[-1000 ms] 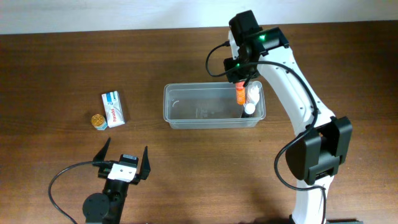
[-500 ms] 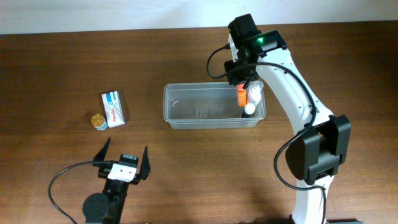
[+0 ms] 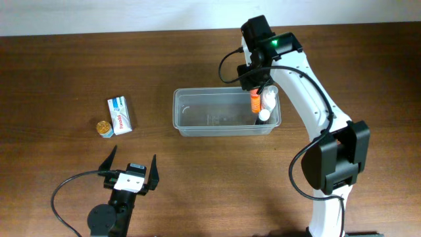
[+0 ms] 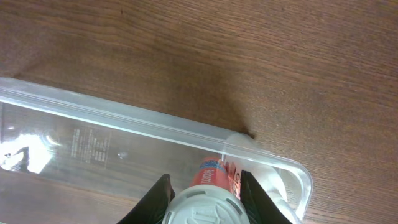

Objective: Pack container
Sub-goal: 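Lower the orange tube into the container and open the right gripper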

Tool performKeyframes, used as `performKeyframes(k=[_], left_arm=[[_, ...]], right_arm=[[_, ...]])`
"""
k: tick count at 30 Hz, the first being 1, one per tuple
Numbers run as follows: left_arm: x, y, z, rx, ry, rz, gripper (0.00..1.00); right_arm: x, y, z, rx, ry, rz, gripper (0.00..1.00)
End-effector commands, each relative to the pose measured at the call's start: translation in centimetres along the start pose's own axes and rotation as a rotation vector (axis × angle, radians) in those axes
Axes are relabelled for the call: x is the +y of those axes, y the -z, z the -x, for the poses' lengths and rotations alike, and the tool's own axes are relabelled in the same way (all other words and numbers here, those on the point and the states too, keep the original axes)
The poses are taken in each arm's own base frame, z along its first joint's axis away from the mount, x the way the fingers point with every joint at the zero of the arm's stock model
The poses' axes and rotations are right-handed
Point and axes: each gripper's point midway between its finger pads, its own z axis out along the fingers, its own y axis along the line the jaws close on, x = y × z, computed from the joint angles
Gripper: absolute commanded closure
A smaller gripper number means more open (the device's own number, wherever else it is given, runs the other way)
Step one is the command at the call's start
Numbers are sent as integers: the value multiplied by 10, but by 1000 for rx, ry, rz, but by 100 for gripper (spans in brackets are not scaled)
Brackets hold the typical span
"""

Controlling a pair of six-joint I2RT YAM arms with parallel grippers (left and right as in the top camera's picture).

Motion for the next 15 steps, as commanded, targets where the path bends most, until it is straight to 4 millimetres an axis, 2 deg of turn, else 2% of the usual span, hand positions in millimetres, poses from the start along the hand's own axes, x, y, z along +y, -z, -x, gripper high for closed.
performKeyframes(k=[1, 7, 9, 15], left_arm=[[2, 0, -2, 3, 6, 12, 1], [2, 0, -2, 3, 6, 12, 1], [2, 0, -2, 3, 6, 12, 1], [2, 0, -2, 3, 6, 12, 0]], right_arm=[[-1, -5, -1, 7, 15, -25, 73], [-1, -5, -3, 15, 15, -25, 72], [-1, -4, -5, 20, 16, -26, 68], [-2, -4, -8, 36, 16, -27, 68]])
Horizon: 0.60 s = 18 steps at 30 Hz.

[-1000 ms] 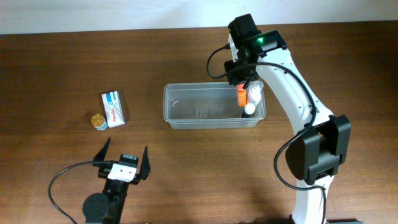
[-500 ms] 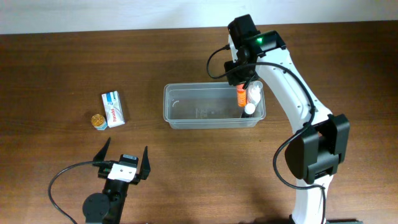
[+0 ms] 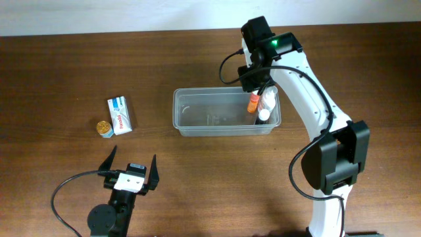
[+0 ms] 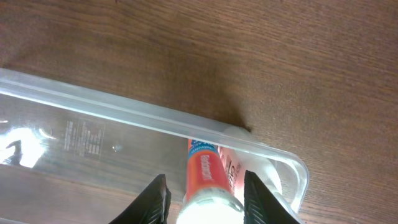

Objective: Pack container
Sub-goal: 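Lower the orange tube into the container and open the right gripper, then raise the right gripper out of the container and retract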

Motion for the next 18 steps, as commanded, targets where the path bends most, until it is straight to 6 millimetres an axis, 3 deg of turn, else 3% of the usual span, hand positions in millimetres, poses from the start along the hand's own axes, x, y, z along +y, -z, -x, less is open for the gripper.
performKeyframes(k=[1, 12, 18], left_arm=[[2, 0, -2, 2, 6, 12, 1], [2, 0, -2, 3, 6, 12, 1], [2, 0, -2, 3, 6, 12, 0]], right_arm=[[1, -4, -3, 13, 8, -16, 68], [1, -2, 5, -19, 22, -16, 68], [2, 28, 30, -116, 24, -9, 62]])
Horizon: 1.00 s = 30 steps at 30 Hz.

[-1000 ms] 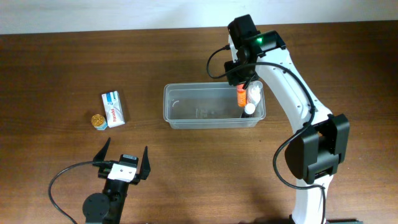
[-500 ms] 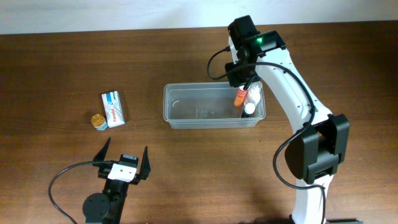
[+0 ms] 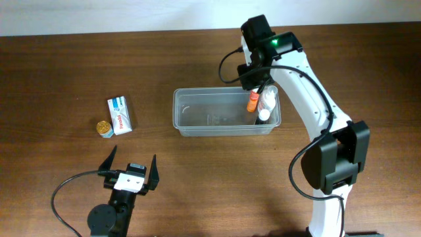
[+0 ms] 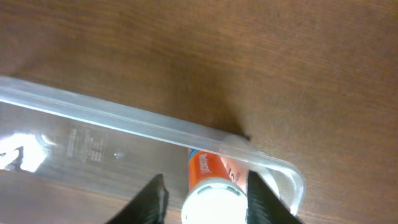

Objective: Pack container
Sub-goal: 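Raise the right gripper out of the container and retract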

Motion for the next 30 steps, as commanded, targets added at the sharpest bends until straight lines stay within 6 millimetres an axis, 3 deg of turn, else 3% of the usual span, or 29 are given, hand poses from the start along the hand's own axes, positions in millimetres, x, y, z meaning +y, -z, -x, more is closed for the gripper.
performKeyframes(k=[1, 3, 5, 7, 10, 11, 16, 24, 30], left_arm=[[2, 0, -2, 3, 6, 12, 1], [2, 0, -2, 3, 6, 12, 1], [2, 0, -2, 3, 6, 12, 1], [2, 0, -2, 3, 6, 12, 0], [2, 0, -2, 3, 6, 12, 1], [2, 0, -2, 3, 6, 12, 1], [2, 0, -2, 3, 6, 12, 0], [2, 0, -2, 3, 6, 12, 0], [2, 0, -2, 3, 6, 12, 1]], right_arm=[[1, 31, 25, -99, 11, -8, 61], [0, 50, 34, -140, 7, -6, 58], [-4, 73, 40, -180, -2, -6, 46], [-12, 95, 44, -209, -20, -11, 41], [-32, 118, 45, -235, -87, -22, 15], [-43, 126, 44, -243, -125, -29, 1], [-101, 148, 31, -239, -259, -77, 2], [-209, 154, -10, -190, -487, -177, 2], [-250, 159, -28, -188, -578, -216, 2]])
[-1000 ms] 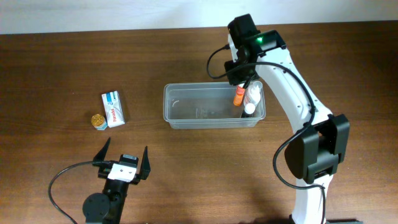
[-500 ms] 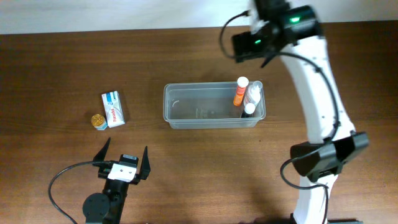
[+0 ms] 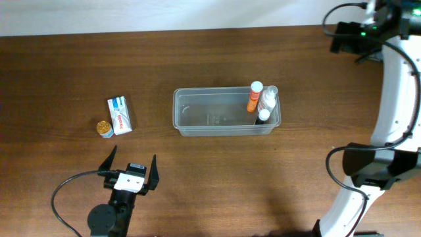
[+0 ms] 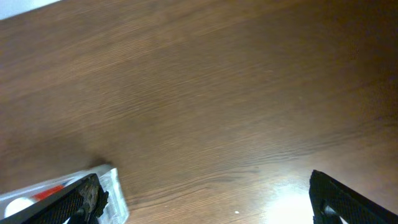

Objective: Pack container
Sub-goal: 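Raise the right gripper out of the container and retract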

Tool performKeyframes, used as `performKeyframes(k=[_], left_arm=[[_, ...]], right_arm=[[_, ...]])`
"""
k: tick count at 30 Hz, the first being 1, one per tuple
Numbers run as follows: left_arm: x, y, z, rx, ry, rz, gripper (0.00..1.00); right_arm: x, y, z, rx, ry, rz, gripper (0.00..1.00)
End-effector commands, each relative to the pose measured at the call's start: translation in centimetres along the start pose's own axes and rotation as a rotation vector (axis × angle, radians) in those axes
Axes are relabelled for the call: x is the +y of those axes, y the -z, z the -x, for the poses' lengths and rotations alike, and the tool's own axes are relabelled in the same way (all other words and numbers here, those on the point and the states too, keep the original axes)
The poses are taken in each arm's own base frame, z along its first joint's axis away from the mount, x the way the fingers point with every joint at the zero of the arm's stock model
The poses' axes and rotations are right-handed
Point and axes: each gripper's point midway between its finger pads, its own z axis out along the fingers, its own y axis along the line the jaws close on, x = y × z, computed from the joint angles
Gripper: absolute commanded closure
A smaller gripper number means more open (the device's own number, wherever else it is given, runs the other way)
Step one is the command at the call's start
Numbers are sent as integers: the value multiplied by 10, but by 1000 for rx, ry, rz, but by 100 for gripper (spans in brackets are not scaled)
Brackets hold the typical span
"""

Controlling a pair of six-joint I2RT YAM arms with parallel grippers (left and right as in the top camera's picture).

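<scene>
A clear plastic container sits mid-table. At its right end are an orange tube with a white cap, a white bottle and a small white-capped item. Left of it, on the table, lie a blue-and-white box and a small yellow jar. My right gripper is open wide and empty, high at the far right back of the table. Its view catches only the container's corner. My left gripper rests open near the front left.
Dark wooden table all around. The right arm's white links run down the right side to its base. A black cable loops beside the left arm's base.
My right gripper was over the container's right end with the orange tube between its fingers. Now it is far off at the back right, wide open, and the tube stays in the container.
My right gripper held the orange tube by its cap over the container's right end, beside the white bottle. Then the tube stood lower between slightly wider fingers. Now the gripper is away and empty. The left arm, box and jar never moved.
</scene>
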Motion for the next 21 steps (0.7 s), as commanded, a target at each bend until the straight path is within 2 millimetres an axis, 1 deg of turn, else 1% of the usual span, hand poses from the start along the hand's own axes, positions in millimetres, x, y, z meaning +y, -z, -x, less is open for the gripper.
performKeyframes(k=[1, 5, 8, 21], left_arm=[[2, 0, -2, 3, 6, 12, 1], [2, 0, -2, 3, 6, 12, 1], [2, 0, -2, 3, 6, 12, 1], [2, 0, -2, 3, 6, 12, 1]], right_arm=[[-26, 15, 6, -40, -53, -28, 2], [-42, 15, 6, -40, -85, -45, 2], [-47, 15, 7, -41, -95, -50, 2], [-48, 15, 7, -41, -96, -50, 2]])
